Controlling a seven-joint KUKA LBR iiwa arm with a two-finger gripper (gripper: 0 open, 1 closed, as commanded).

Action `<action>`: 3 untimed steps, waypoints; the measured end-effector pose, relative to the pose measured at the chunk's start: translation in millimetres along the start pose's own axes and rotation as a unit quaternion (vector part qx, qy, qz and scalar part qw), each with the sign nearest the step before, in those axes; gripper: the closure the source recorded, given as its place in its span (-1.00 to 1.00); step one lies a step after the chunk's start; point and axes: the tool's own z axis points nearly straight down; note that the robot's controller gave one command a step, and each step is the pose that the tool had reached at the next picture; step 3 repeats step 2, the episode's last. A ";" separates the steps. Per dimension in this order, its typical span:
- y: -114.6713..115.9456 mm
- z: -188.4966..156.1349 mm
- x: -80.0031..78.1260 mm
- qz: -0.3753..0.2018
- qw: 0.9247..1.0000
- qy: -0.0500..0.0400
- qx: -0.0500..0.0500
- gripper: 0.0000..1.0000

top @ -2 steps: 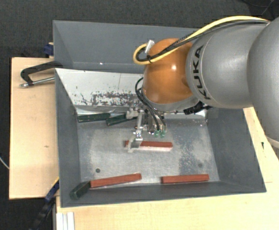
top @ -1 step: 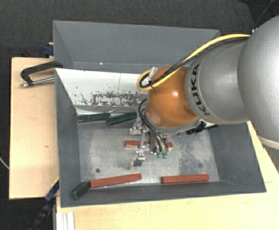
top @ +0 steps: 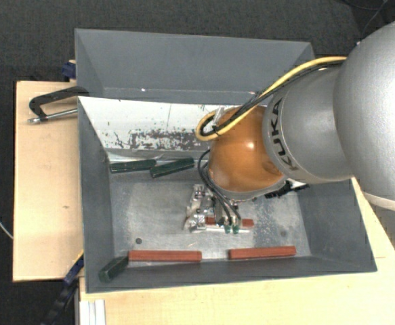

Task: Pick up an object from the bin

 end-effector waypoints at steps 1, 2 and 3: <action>0.0 0.0 0.0 0.000 1.000 0.000 0.000 1.00; -17.7 -196.3 -30.2 -0.042 0.999 -0.005 0.000 1.00; -17.7 -196.3 -30.2 -0.042 0.999 -0.005 0.000 1.00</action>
Offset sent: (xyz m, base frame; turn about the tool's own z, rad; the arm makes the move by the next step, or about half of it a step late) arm 0.0257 -0.0198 0.1904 -0.0839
